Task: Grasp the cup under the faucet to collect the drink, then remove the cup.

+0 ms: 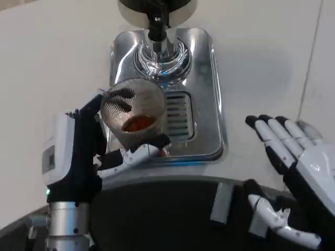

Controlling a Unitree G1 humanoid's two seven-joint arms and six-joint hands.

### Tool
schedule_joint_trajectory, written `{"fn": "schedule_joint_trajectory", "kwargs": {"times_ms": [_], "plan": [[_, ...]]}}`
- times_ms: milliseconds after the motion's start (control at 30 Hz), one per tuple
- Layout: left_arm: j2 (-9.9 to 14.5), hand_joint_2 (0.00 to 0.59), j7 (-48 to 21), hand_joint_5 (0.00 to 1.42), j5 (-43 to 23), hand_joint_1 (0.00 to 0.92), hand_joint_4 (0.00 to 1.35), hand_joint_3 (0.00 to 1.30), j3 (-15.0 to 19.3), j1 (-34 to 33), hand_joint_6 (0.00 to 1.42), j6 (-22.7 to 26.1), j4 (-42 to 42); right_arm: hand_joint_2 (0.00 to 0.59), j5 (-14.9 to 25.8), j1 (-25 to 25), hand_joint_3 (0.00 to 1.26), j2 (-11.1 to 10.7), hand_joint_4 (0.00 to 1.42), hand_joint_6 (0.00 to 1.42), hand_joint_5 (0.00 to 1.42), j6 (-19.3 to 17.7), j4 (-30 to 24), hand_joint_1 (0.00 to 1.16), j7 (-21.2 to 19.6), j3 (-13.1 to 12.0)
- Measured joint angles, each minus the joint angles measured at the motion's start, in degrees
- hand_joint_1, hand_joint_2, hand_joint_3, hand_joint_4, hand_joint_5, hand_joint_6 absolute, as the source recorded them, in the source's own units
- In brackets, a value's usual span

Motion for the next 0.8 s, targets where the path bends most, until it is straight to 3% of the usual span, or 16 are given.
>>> {"fn": "schedule_joint_trajectory", "kwargs": {"times_ms": [233,567,800], "plan": [[0.01,0.056,-2.96,1.36,-1.38,0.723,1.25,1.25,1.08,4.78,1.42,-1.78,-5.93,0.544,-0.02,1.72,0.00,-0.65,0.00,0.00,0.00,-2.46,-0.48,0.11,-0.43,0.23],[0.47,0.056,-6.89,1.36,-1.29,0.723,1.26,1.25,1.67,13.56,1.42,-3.97,-14.02,0.546,-0.82,11.74,0.00,-1.70,0.00,0.00,0.00,-11.86,-1.15,0.10,-8.33,-3.01],[0.14,0.056,-8.26,1.36,1.21,0.723,1.26,1.25,1.45,17.90,1.42,-6.98,-19.64,0.564,-3.78,20.72,0.00,0.57,0.00,0.00,0.00,-19.50,-2.12,0.09,-16.28,-4.39]]}}
